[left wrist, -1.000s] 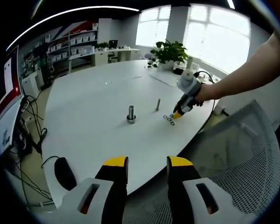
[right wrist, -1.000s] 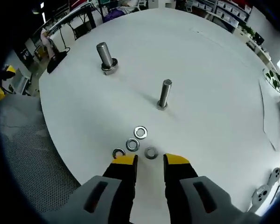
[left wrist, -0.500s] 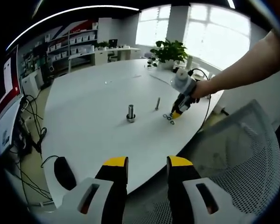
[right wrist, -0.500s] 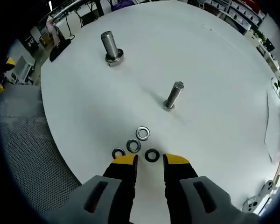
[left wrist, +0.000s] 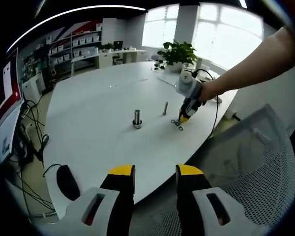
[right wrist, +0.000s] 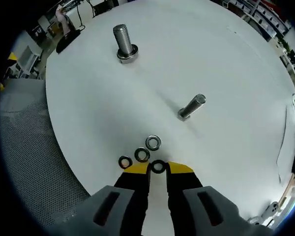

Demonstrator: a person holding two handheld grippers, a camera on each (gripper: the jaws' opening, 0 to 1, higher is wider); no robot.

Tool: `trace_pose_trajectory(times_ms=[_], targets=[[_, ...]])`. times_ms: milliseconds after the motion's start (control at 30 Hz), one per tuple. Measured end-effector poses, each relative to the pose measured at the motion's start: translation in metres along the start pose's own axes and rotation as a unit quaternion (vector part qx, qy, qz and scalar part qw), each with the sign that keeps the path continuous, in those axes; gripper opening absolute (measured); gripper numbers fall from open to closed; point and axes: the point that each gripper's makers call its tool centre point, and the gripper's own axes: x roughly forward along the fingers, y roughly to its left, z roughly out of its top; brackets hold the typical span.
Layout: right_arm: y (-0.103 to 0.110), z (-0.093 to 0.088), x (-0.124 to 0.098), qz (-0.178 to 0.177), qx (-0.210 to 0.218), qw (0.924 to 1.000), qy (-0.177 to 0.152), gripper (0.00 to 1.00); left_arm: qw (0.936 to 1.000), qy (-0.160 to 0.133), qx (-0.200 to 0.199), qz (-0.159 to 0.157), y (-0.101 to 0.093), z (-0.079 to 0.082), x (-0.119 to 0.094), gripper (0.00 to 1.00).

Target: Place the washer onto the threaded stud by aligning its center hole with the stud, sliding it down to the base, and recovering from edge contact or off-axis alignment until the washer reaches the visible bottom stop.

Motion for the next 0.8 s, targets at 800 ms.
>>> trace_pose_trajectory(times_ms=[800], targets=[[0.0061, -0.0032, 0.0005, 0.012, -0.106, 0.9930, 0.052, 0.20, 1.0000, -0.002, 0.005, -0.002, -0.0007, 0.0002, -0.0009, 0.31]])
